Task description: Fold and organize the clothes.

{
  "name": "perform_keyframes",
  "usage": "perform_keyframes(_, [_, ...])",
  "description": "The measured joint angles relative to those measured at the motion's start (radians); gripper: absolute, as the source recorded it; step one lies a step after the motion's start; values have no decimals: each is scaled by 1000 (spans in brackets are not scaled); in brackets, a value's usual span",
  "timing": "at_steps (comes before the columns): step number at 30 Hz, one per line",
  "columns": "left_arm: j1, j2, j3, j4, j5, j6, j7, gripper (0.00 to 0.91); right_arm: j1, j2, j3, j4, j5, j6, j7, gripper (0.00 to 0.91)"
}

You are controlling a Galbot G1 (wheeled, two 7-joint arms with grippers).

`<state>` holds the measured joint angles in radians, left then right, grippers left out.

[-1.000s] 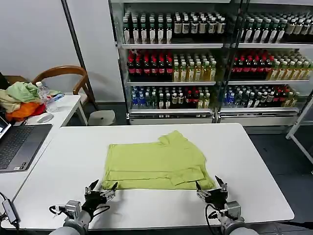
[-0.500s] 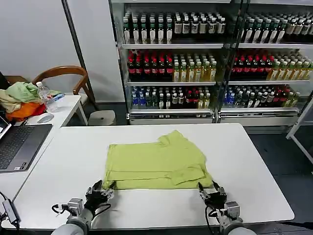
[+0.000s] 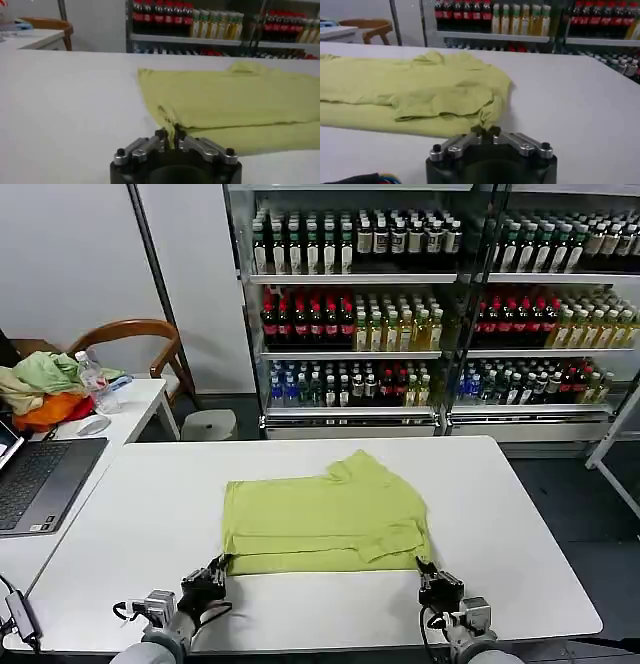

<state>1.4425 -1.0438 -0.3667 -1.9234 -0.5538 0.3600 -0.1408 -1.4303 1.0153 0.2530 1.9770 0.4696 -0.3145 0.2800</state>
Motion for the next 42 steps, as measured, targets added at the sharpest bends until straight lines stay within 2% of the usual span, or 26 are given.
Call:
perform_keyframes(10, [66, 24, -31, -43, 49, -1, 19, 40, -68, -22, 11, 75, -33, -3, 4, 0])
perform_keyframes(18, [164, 58, -90, -83, 64, -25, 29, 40, -174, -41, 19, 144, -82, 16, -1, 0])
perform_keyframes(27, [292, 63, -149, -154, 83, -37, 32, 50, -273, -50, 29, 200, -123, 32, 5, 0])
perform_keyframes(28, [301, 62, -151, -161, 85, -37, 32, 111, -280, -50, 28, 203, -127, 34, 5, 0])
perform_keyframes(29, [309, 61, -151, -167, 86, -37, 33, 907, -286, -50, 27, 205, -131, 36, 5, 10])
perform_keyframes(30, [316, 60, -151, -172, 87, -37, 35, 907, -291, -49, 27, 206, -136, 38, 6, 907])
perform_keyframes(42, [346, 66, -170, -224, 91, -21, 25, 907, -347, -65, 65, 248, -151, 19, 7, 907])
